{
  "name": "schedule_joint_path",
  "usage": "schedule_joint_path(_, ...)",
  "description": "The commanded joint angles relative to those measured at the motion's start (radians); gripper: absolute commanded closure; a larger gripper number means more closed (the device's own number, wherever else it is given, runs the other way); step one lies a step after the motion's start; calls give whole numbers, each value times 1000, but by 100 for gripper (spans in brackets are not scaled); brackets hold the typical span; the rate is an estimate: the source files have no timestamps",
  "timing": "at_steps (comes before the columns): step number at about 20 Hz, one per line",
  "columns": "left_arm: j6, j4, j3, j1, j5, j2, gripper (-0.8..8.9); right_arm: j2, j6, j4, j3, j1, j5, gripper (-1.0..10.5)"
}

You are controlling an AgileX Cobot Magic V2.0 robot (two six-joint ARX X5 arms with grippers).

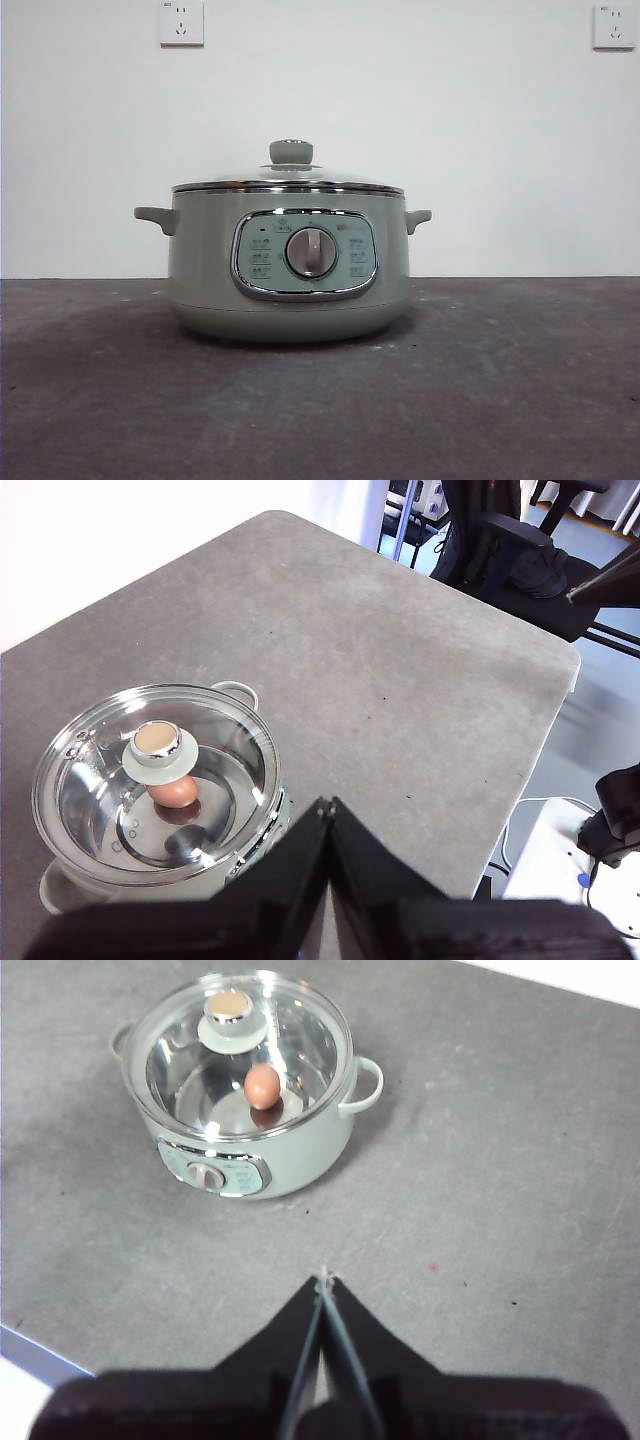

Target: Pick up the egg,open the lid,put the egg in the pot,close the lid

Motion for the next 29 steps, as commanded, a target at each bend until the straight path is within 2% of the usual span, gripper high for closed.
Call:
schedule_joint_path(1, -38, 9, -5, -2, -1, 10, 817, 27, 11, -24, -5, 3, 1, 946)
schedule_joint_path(6, -39, 53, -5, 15, -6, -2, 816, 94, 11, -23, -5, 3, 1, 946)
schedule_joint_path(9, 54, 137, -16, 182, -3, -88, 816, 143, 11, -23, -5, 3, 1, 946)
schedule_joint_path(12, 59, 219, -118, 330, 11, -238, 816, 182, 11, -23, -5, 3, 1, 946)
schedule_joint_path(14, 77, 317, -278, 409, -31, -378, 816, 210, 11, -23, -5, 3, 1, 946)
schedule_joint_path(17, 89, 536, -592, 484, -199, -581, 816, 243, 11, -23, -5, 3, 1, 946)
schedule_joint_path(22, 11, 846, -1126, 572, -186, -860, 816, 262, 11, -23, -5, 3, 1, 946)
schedule_joint_path(26, -55, 1052, -1515, 579, -187, -1018, 816, 263, 11, -23, -5, 3, 1, 946)
schedule_joint_path(29, -102, 1173, -1746, 578, -245, -1128, 816, 265, 11, -23, -5, 3, 1, 946)
